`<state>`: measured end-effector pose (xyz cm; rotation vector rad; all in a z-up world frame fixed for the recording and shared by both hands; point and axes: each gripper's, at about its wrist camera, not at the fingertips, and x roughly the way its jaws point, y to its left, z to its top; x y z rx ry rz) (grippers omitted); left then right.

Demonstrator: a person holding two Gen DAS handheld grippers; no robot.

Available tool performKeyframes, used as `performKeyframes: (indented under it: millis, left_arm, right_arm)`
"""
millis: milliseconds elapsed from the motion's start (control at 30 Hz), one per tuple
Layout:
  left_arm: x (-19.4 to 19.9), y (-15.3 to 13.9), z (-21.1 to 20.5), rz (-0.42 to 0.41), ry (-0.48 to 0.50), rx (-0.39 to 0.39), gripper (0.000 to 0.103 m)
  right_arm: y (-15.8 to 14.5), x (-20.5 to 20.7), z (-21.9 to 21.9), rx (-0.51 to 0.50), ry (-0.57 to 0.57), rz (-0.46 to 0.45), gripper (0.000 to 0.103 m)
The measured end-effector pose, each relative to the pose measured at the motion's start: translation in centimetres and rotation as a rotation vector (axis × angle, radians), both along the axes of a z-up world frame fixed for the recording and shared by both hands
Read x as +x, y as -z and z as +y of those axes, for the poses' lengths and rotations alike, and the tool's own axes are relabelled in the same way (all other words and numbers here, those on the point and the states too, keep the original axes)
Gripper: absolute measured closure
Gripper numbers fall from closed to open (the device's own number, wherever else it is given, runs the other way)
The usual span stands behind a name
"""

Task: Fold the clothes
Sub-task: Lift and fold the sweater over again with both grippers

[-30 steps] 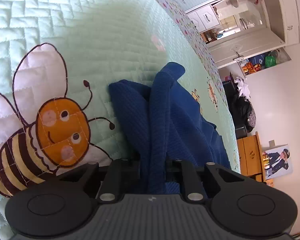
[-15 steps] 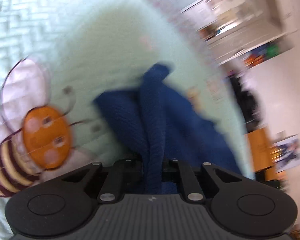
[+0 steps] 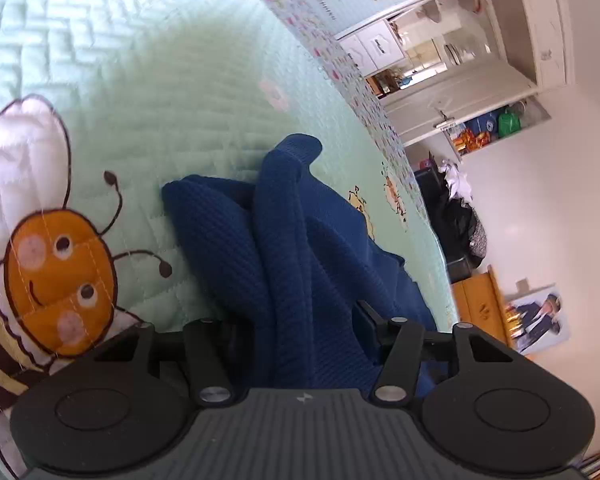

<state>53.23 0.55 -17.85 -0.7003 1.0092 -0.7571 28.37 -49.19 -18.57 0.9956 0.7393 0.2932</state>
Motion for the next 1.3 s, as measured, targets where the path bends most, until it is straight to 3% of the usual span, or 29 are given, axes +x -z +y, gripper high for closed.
performKeyframes:
  millis: [100, 133, 167, 200, 233, 300, 567, 833, 1100, 1300]
  left_arm:
    - [-0.5, -0.5, -0.5, -0.050, 0.009, 0.001, 0.031]
    - [-0.6, -0.4, -0.4, -0.053, -0.029, 0.007, 0.034]
    - [-0.8, -0.3, -0.3, -0.055, -0.068, 0.013, 0.042]
    - [-1.0, -0.2, -0.1, -0.057, -0.107, 0.020, 0.078]
    - [-1.0, 0.0, 0.1, -0.044, -0.145, 0.043, 0.088]
    - [-1.4, 0.5, 0.4, -0.038, -0.179, 0.017, 0.090]
    - [-1.7, -0.8, 0.0, -0.108, -0.144, 0.129, 0.091]
    - [-1.9, -1.1, 0.6, -0.132, -0.140, 0.077, 0.092]
    - [-3.5, -6.4, -1.3, -0.195, -0.088, 0.038, 0.092]
    - [-5.6, -11.0, -5.2, -0.240, -0.044, -0.015, 0.091]
  right_arm:
    - [0.2, -0.1, 0.1, -0.008, 0.006, -0.017, 0.085]
    - [0.0, 0.0, 0.2, -0.024, 0.002, -0.022, 0.086]
    - [-0.1, -0.1, 0.4, -0.047, 0.000, -0.028, 0.087]
    - [-0.3, -0.1, 0.6, -0.068, 0.001, -0.030, 0.087]
    - [-0.5, -0.1, 0.8, -0.088, 0.005, -0.028, 0.087]
    - [-0.8, 0.0, 1.1, -0.108, 0.014, -0.022, 0.087]
    - [-1.0, -0.3, 1.4, -0.125, 0.053, -0.028, 0.088]
    - [-2.6, -0.5, 1.7, -0.154, 0.066, -0.075, 0.089]
    - [-7.7, -1.4, 1.7, -0.190, 0.083, -0.177, 0.089]
    - [-13.1, -5.3, -0.3, -0.222, 0.141, -0.252, 0.089]
